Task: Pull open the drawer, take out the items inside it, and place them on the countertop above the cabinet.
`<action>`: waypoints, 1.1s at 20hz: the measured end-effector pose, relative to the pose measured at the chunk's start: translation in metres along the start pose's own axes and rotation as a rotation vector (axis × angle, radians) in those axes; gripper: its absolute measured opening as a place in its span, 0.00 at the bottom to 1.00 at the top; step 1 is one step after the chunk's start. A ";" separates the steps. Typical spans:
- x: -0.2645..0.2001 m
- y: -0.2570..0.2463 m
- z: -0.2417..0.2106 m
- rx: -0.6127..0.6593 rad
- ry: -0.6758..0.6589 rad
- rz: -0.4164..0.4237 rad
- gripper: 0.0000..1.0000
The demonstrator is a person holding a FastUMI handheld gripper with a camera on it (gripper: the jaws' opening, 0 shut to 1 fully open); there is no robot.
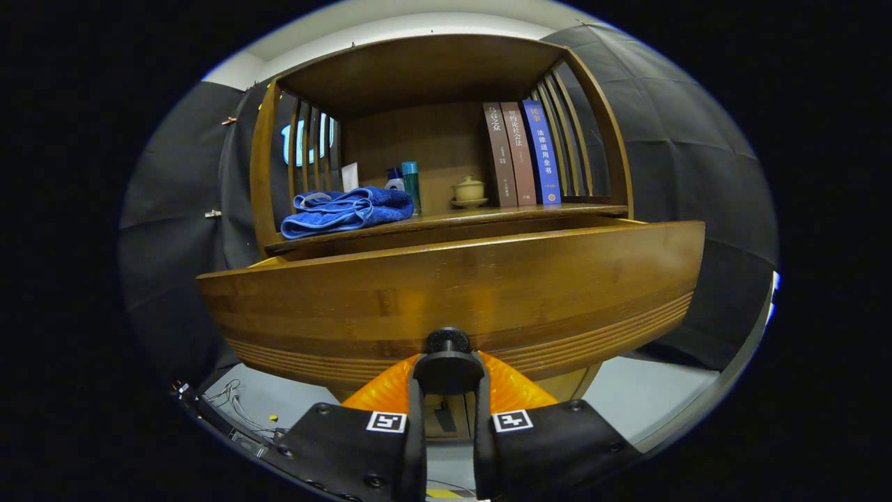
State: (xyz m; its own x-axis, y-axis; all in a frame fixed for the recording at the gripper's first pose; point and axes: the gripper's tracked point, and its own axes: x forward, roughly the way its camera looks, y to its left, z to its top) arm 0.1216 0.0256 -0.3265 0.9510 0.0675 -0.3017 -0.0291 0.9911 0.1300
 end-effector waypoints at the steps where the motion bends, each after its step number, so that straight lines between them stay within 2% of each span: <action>1: -0.007 0.000 -0.002 0.000 0.000 0.003 0.30; 6: -0.030 -0.003 -0.007 0.009 0.004 0.009 0.30; 13: -0.034 -0.006 -0.018 -0.008 0.021 0.007 0.30; 17: -0.037 0.000 -0.025 -0.022 0.091 0.040 0.69; 20: -0.048 -0.009 -0.024 -0.027 0.120 0.019 0.99; 22: -0.059 -0.008 -0.017 -0.032 0.133 0.031 0.99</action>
State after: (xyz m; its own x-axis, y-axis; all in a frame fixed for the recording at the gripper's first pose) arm 0.0605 0.0156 -0.3254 0.9006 0.1105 -0.4205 -0.0695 0.9913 0.1117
